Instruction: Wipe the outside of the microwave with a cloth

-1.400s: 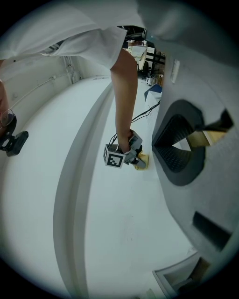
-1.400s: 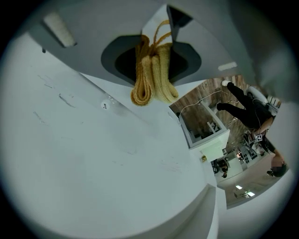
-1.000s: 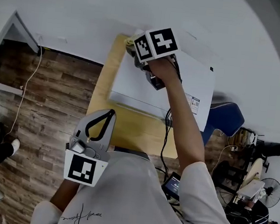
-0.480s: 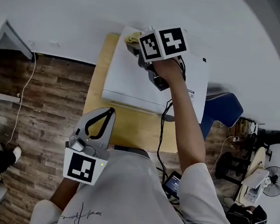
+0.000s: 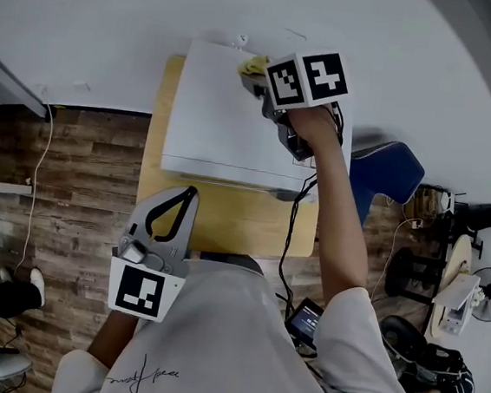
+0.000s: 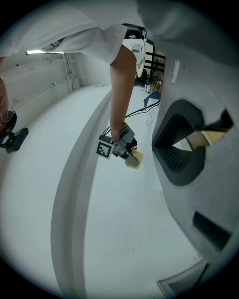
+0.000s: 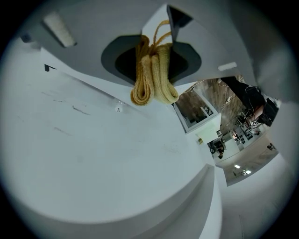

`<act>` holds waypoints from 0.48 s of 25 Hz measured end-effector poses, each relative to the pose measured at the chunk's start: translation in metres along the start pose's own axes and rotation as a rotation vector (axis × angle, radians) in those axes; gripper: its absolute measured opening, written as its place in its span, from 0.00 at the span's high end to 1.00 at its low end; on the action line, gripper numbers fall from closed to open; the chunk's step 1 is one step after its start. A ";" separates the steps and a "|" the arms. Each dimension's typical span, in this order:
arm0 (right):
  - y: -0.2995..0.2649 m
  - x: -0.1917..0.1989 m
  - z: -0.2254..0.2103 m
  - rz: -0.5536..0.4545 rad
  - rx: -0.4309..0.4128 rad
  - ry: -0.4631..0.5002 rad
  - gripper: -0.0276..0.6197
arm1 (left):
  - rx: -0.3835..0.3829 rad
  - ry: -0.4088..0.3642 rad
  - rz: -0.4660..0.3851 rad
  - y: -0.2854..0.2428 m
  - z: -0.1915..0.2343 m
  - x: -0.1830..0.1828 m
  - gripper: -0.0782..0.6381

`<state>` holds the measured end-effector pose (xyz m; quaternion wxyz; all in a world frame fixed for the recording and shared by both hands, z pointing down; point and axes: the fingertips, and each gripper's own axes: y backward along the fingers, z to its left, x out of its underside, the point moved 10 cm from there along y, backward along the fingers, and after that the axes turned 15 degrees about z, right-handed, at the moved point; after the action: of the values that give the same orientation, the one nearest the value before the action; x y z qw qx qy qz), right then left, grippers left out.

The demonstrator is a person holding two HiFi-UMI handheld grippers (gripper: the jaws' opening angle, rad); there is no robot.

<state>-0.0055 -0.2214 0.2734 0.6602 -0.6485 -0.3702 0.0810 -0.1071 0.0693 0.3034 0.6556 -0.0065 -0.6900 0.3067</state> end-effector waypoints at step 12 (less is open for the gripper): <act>0.044 0.081 -0.107 0.030 0.173 -0.187 0.77 | 0.077 -0.021 0.015 -0.032 -0.021 -0.013 0.90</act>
<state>0.1324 -0.2524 0.2768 0.6750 -0.5841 -0.4121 0.1828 -0.0741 0.0469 0.3045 0.6457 0.0168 -0.6846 0.3378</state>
